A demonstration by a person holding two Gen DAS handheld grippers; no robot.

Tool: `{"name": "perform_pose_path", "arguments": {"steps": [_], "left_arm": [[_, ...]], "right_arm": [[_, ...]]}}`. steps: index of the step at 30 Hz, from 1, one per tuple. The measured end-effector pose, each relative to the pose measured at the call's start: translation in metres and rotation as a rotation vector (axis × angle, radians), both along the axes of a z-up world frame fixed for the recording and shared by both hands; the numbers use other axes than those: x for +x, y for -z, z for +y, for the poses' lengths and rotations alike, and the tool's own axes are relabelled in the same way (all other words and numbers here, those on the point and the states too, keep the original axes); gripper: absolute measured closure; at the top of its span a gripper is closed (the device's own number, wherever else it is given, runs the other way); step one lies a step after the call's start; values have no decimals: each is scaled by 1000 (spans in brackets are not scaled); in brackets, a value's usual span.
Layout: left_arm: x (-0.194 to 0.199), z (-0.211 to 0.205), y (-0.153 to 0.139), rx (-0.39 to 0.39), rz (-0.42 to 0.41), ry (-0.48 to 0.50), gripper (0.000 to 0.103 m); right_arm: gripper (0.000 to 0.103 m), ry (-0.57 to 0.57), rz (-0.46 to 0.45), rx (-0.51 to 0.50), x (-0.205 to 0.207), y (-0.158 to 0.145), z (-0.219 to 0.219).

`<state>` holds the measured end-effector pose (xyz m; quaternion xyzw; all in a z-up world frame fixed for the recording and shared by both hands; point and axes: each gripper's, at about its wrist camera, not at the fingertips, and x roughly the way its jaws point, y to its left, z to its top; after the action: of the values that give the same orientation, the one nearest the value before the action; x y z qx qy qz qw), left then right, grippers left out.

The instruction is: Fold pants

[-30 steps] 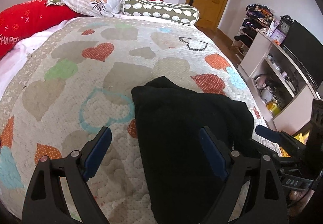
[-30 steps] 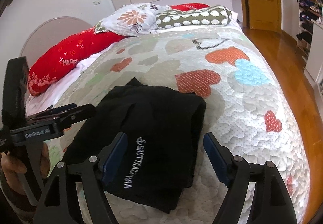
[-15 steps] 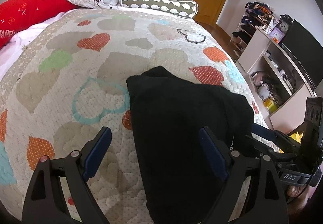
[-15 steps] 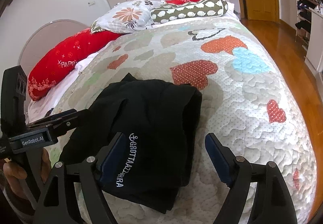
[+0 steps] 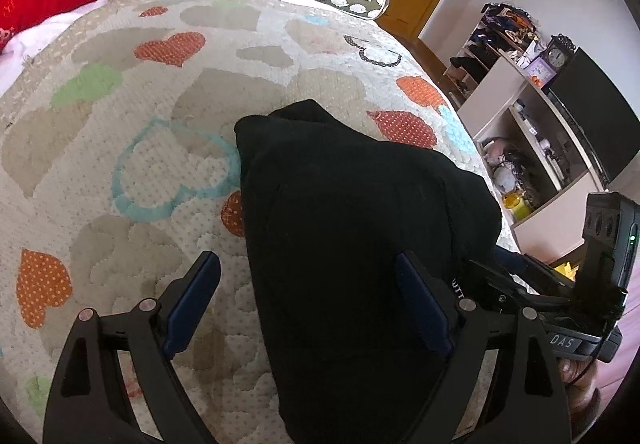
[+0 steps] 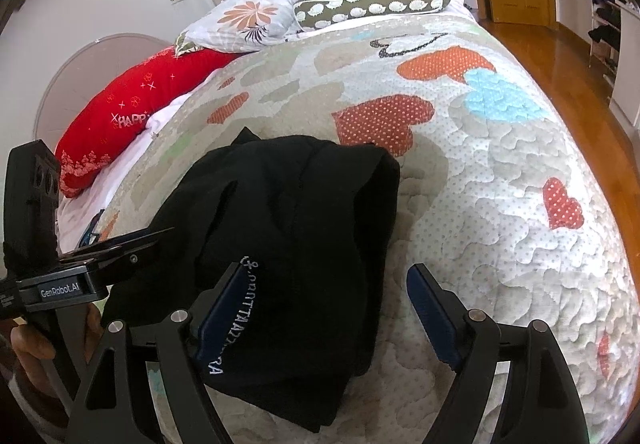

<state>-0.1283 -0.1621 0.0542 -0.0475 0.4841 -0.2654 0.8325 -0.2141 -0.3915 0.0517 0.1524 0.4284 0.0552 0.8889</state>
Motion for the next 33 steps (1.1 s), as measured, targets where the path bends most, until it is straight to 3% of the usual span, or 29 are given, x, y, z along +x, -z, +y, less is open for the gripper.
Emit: {"name": "perform_pose_path", "arguments": {"steps": [7,14,17,18,19,21,25,33], "left_arm": [[7,10,3,-44,25,-18,11],[14,16,17,-139,84,-13,6],[17,11,19,-149,82,16,8],[17,10,18,-154,79,25,12],[16,8,17,-166,76,48,27],[14,3,10,-162,64,74,36],[15,2,-5,-135,21,110,57],[56,28,-49,-111,-82,65,60]], "right_arm": [[18,-16,-3,45,6,6,-6],[14,-61,-33,112,14,14,-6],[35,-100,-49,114,16,15,3],[43,-103,-57,101,16,14,6],[48,-105,-63,103,15,13,6],[62,-86,-85,121,12,7,2],[68,-99,-123,138,11,-10,4],[70,-155,-205,102,48,-50,36]]}}
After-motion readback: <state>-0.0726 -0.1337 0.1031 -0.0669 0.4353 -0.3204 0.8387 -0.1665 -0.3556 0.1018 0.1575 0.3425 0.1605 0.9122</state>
